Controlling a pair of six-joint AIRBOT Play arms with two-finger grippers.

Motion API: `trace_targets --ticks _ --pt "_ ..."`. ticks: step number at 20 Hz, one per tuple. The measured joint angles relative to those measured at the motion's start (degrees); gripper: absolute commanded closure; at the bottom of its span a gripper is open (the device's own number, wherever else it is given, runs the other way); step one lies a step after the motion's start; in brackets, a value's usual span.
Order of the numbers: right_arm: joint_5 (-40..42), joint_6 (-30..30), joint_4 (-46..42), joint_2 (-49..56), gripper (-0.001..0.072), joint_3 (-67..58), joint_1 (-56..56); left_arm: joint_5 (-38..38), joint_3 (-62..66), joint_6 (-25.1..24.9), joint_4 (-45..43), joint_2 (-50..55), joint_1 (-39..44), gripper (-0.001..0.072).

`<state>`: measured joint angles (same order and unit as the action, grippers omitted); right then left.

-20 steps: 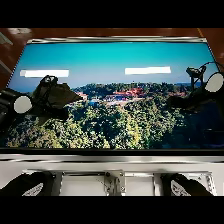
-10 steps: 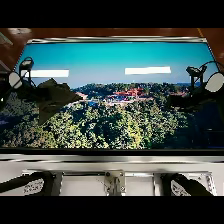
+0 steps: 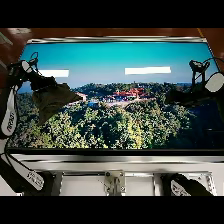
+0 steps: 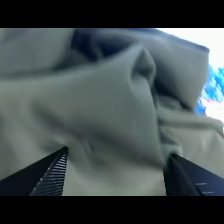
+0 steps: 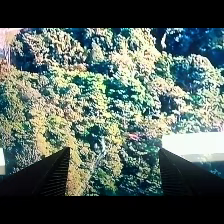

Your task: Fold the shirts.

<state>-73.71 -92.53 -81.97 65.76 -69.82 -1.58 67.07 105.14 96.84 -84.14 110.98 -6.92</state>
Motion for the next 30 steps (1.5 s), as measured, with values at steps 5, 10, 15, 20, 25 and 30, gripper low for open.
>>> trace_targets --ticks 5,10,15,20,25,30 --pt "1.4 0.0 0.5 0.0 0.0037 0.0 0.0 0.5 3.7 -0.3 0.8 6.1 -0.5 0.0669" --pt "1.9 0.0 0.9 0.0 0.0037 0.0 0.0 5.0 8.0 -3.7 1.1 5.8 -0.2 0.0670" --pt "1.9 1.8 1.2 0.0 0.0039 -1.4 0.0 7.8 11.4 -9.2 1.9 -7.7 3.5 0.0669" --pt "-3.8 3.7 1.9 -2.0 0.0039 -7.3 0.0 11.2 11.2 -11.6 6.1 -25.2 11.8 0.0669" --pt "-13.1 4.5 2.1 -5.7 0.0039 -10.6 0.0 13.7 6.2 -11.3 11.8 -32.2 25.1 0.0669" --pt "-22.7 5.8 1.1 -6.9 0.0039 -11.2 0.0 7.4 -3.3 -9.0 14.2 -28.1 40.4 0.0669"
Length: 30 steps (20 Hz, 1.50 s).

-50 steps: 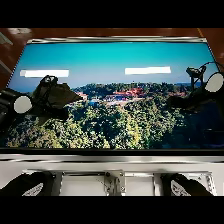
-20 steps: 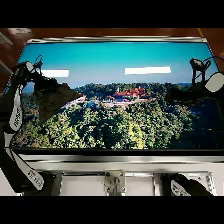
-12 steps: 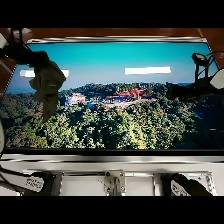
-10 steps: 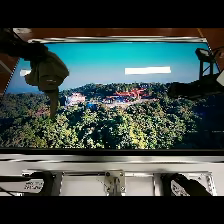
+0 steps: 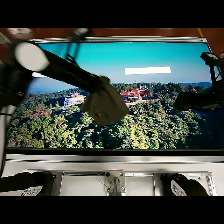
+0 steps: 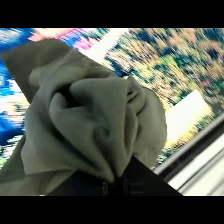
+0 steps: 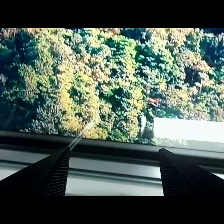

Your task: Fold the shirts.

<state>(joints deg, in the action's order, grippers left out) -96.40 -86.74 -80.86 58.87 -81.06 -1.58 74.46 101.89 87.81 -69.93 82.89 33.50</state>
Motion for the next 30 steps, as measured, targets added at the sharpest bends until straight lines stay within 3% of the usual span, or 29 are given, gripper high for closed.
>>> trace_targets --ticks 1,3,4,8,14,19,24,30 --pt "-0.8 0.0 -0.9 0.0 0.0039 0.0 0.0 -2.4 -1.4 0.4 1.2 2.1 2.8 0.0638" --pt "-1.7 0.3 -2.6 0.3 0.0039 -0.1 0.0 -6.8 -3.0 0.9 5.1 6.8 7.2 0.0058" --pt "-1.7 0.3 -3.3 0.7 0.0039 -0.1 0.0 -8.6 -3.3 1.0 7.6 8.9 8.8 -0.0003" --pt "-0.5 0.7 -4.8 3.7 0.0039 -0.1 -0.1 -9.4 -3.6 1.4 13.7 14.4 9.3 -0.0002" --pt "1.5 3.0 -8.1 10.7 0.0039 0.0 -2.0 2.6 -5.7 1.5 11.2 11.8 -6.1 -0.0004" --pt "3.0 5.0 1.2 13.9 0.0038 7.1 -12.9 5.6 -18.5 -0.1 12.3 8.5 -13.2 -0.0004" --pt "6.1 9.1 12.4 14.6 0.0038 21.3 -20.1 -5.2 -34.0 -4.1 22.9 7.9 -9.3 -0.0004" --pt "12.6 13.0 20.5 14.7 0.0037 33.6 -21.6 -17.9 -39.2 -4.6 29.7 11.2 -4.4 -0.0001"
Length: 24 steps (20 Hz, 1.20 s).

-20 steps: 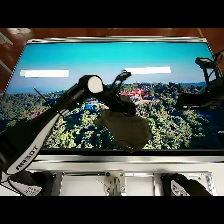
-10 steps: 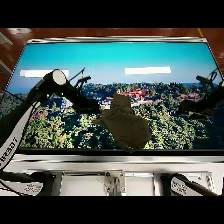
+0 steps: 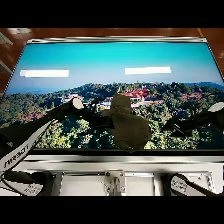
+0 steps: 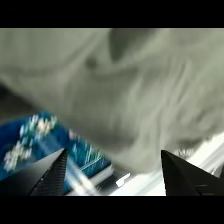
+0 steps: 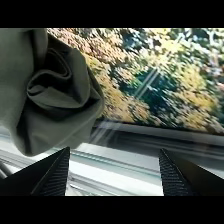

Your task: Fold the shirts.

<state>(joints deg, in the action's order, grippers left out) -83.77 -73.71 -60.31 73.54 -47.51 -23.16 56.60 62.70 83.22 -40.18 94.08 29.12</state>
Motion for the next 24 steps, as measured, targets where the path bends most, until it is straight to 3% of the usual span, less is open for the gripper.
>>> trace_targets --ticks 3,4,7,11,12,13,14,15,20,24 --pt "2.4 1.6 4.5 0.0 0.0037 4.3 -0.1 -3.7 -0.1 0.1 2.8 2.3 0.8 0.0373" --pt "3.4 2.2 6.2 0.0 0.0037 5.7 -0.1 -4.6 0.0 0.1 3.5 2.6 0.8 0.0399" --pt "6.0 4.3 11.5 0.0 0.0037 9.5 -0.1 -5.8 0.7 0.2 4.7 3.3 0.2 0.0649" --pt "10.5 6.4 16.0 0.0 0.0039 12.3 4.7 -5.7 1.9 -1.3 5.4 3.3 -0.1 0.0670" --pt "12.2 6.5 16.8 0.0 0.0078 12.7 6.9 -5.7 2.1 -1.7 5.4 3.1 -0.2 0.0670" --pt "14.0 6.4 17.4 0.0 0.0303 12.9 9.1 -5.7 2.2 -2.1 5.5 2.8 -0.2 0.0670" --pt "15.6 6.2 17.9 0.0 0.0603 13.0 11.0 -5.7 2.3 -2.3 5.3 2.3 -0.2 0.0671" --pt "16.9 5.7 18.5 0.0 0.0645 13.0 12.7 -5.6 2.4 -2.5 4.7 1.7 -0.3 0.0670" --pt "15.0 7.1 19.4 -1.3 0.0647 6.6 16.0 -5.4 3.4 -3.7 0.2 -6.7 -2.5 0.0670" --pt "10.6 9.4 19.6 -7.9 0.0647 -7.8 16.6 -5.3 9.9 -5.8 -1.8 -18.6 -5.3 0.0670"
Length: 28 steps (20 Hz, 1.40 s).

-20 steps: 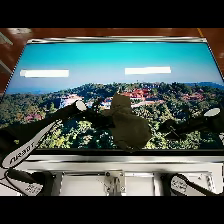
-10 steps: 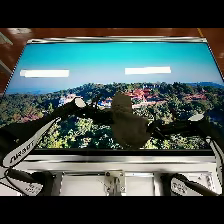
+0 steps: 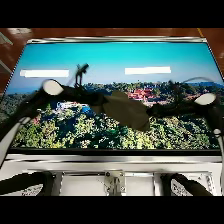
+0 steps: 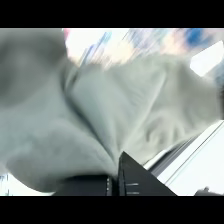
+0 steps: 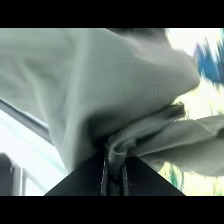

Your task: Fold the shirts.

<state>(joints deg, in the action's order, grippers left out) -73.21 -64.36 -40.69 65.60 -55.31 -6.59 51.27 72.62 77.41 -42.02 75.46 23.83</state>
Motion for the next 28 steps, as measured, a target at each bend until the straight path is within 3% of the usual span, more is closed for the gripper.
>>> trace_targets --ticks 3,9,11,14,17,20,23,28 --pt "-0.4 -2.4 0.3 -6.7 0.0647 -14.1 0.2 0.0 9.5 -1.1 -0.6 -8.7 -2.4 0.0670" --pt "-0.4 -16.2 1.2 -15.3 0.0647 -35.5 0.4 0.1 26.5 -1.7 -4.1 -19.1 -4.8 0.0670" --pt "-4.2 -20.4 1.0 -16.2 0.0647 -38.8 0.4 0.5 28.6 -1.6 -6.6 -21.1 -5.0 0.0670" --pt "-16.4 -25.6 -3.3 -15.7 0.0647 -40.6 0.4 3.4 29.7 0.4 -13.5 -22.4 -5.2 0.0669" --pt "-24.6 -28.7 -9.9 -15.3 0.0647 -36.4 2.1 6.3 28.5 2.7 -21.4 -22.0 -5.2 0.0669" --pt "-26.1 -30.2 -13.9 -15.0 0.0647 -24.7 8.0 9.1 26.0 3.9 -26.9 -19.6 -5.5 0.0669" --pt "-19.7 -30.9 -16.9 -14.0 0.0647 -8.9 14.6 17.6 22.5 4.5 -30.3 -14.7 -5.6 0.0669" --pt "-7.6 -31.3 -18.2 -5.9 0.0646 5.2 18.2 14.1 17.6 4.7 -32.0 -0.6 -5.6 0.0669"
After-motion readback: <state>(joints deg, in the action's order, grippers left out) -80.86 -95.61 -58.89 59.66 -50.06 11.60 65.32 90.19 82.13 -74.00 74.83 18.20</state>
